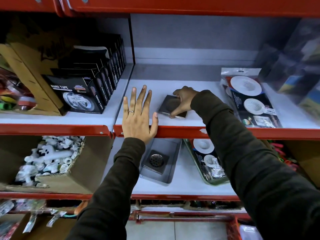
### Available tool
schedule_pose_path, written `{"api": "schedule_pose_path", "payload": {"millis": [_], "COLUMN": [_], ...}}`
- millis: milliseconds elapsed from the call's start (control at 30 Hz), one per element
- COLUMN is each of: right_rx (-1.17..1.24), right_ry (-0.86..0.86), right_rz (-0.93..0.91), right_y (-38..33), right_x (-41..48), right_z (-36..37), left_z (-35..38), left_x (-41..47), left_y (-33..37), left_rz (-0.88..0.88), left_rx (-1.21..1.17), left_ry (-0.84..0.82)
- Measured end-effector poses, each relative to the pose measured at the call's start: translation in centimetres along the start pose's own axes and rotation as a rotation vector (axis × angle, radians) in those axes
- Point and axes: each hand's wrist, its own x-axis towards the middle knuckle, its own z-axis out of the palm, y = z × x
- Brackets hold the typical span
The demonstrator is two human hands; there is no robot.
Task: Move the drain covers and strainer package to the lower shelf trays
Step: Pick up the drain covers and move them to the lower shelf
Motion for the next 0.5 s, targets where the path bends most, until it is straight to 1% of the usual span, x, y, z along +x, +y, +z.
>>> {"api": "schedule_pose_path", "payload": {"millis": [67, 133, 200, 267, 333, 367, 467, 500], "right_rx": [0.014, 0.078, 0.138, 0.143, 0.091, 0.065, -0.021, -0.041], "right_ry": [0.108, 0.207, 0.237, 0.212, 0.119, 0.04, -0.216, -0.269], "right_rz": [-0.011, -0.041, -0.075, -0.083, -0.106, -0.117, -0.139, -0.147], "right_y": [0.1, 0.1, -0.6, -1.6, -2.7, -3.2, -4.3, -4.5], "right_x": [-1.2, -3.2, -6.6, -10.5, -13.7, -14.7, -14.7, -13.9], "right_z": [-0.5, -1.4, -1.9, -1.6, -0.2, 1.0, 5.8, 7.7], "left_z": [0.0, 0.1, 0.2, 0.3, 0.4, 0.5, 0.5, 0.5], "left_x": [-0.1, -0.1, -0.1, -0.1, -0.2, -0.3, -0.3, -0.2], "left_y": [0.0, 0.0, 0.0, 0.0, 0.1, 0.1, 0.1, 0.0], "left_rz": [-0.002, -0.005, -0.002, 0.009, 0.014, 0.012, 0.008, 0.012], "left_rx": [0.006, 0.009, 0.003, -0.008, -0.017, -0.017, -0.002, -0.002], "left_ry": [0.005, 0.009, 0.01, 0.013, 0.012, 0.011, 0.026, 0.034]}}
